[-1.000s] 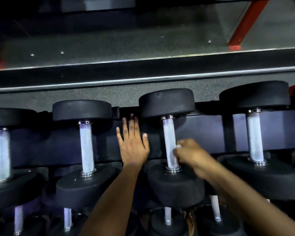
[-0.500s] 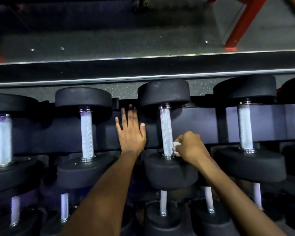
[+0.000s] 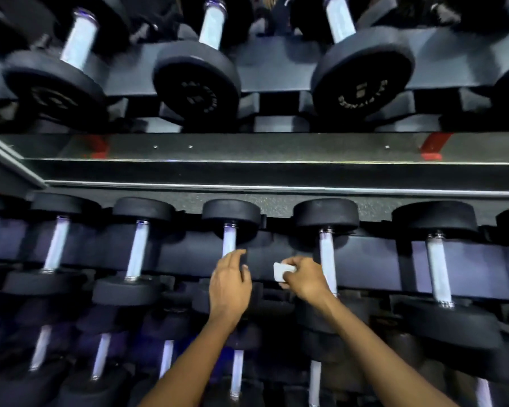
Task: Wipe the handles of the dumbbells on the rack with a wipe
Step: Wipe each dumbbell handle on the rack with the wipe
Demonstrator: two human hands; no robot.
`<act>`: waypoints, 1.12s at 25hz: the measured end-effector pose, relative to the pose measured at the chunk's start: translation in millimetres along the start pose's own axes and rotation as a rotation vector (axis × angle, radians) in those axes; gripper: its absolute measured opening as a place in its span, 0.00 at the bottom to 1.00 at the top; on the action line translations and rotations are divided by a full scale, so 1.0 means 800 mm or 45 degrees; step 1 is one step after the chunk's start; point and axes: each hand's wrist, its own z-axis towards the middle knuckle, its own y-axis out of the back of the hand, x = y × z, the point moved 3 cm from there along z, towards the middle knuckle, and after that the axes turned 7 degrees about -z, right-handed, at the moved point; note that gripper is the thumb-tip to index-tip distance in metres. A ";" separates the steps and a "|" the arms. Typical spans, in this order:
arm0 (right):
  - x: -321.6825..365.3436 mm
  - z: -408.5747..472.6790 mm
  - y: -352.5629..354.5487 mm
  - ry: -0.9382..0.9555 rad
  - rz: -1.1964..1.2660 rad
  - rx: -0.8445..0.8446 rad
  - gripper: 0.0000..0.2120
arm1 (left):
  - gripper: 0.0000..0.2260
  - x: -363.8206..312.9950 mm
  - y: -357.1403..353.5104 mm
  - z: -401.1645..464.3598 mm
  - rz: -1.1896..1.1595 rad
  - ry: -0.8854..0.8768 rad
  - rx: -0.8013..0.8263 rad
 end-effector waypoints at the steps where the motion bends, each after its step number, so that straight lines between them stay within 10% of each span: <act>1: 0.009 0.003 -0.016 -0.005 0.059 0.014 0.14 | 0.15 0.020 0.020 0.007 0.010 0.023 -0.057; 8: 0.014 0.057 -0.102 -0.139 0.496 0.031 0.06 | 0.20 0.166 0.033 0.078 0.037 0.195 -0.071; 16: -0.005 0.105 -0.171 -0.062 0.066 0.134 0.14 | 0.28 0.228 -0.025 0.140 0.342 -0.343 0.106; 20: 0.006 0.092 -0.165 -0.008 0.036 0.540 0.14 | 0.27 0.237 -0.033 0.138 0.366 -0.363 0.033; 28: 0.011 0.088 -0.166 -0.112 -0.074 0.532 0.16 | 0.28 0.234 -0.031 0.136 0.425 -0.349 0.058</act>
